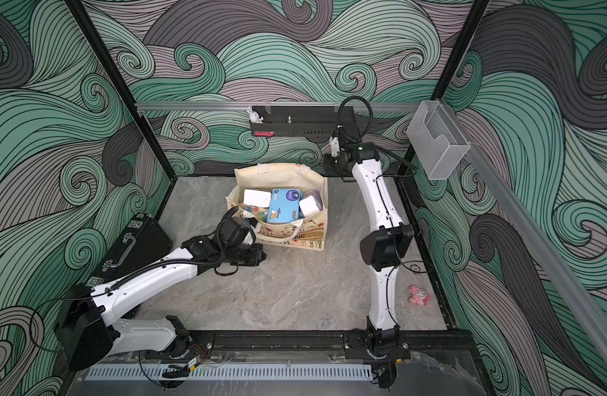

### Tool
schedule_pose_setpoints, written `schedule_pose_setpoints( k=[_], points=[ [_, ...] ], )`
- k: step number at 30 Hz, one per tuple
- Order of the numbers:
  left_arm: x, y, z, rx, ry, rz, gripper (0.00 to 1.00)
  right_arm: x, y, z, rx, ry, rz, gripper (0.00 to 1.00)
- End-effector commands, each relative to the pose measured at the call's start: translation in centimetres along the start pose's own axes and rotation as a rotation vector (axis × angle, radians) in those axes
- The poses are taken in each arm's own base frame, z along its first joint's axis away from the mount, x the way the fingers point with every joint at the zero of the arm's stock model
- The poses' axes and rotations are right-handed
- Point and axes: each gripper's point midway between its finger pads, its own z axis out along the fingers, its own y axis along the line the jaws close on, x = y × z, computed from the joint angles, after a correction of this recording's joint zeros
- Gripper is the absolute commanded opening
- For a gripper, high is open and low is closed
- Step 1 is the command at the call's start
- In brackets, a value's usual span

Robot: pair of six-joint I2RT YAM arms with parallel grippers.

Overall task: Put tissues into the canvas bag
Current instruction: Adjust the canvas bag at the center of the board.

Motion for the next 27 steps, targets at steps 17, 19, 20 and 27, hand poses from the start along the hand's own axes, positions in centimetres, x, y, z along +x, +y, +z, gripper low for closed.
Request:
schedule_pose_setpoints(
  k=[17,19,20,27],
  points=[
    [-7.9,2.3,-1.6,-0.080,-0.182,0.013,0.00,9.3,8.9,-3.4,-0.601,0.074,0.134,0.13],
    [-8.3,2.5,-1.5,-0.074,-0.181,0.001,0.00,8.0,8.0,-2.2,-0.555,0.053,0.135,0.13],
    [-8.5,2.6,-1.5,-0.070,-0.179,-0.006,0.00,7.1,7.3,-1.3,-0.519,0.040,0.140,0.13],
    [-8.6,2.4,-1.0,-0.033,-0.132,-0.039,0.00,2.2,4.6,6.4,-0.399,-0.032,0.136,0.11]
  ],
)
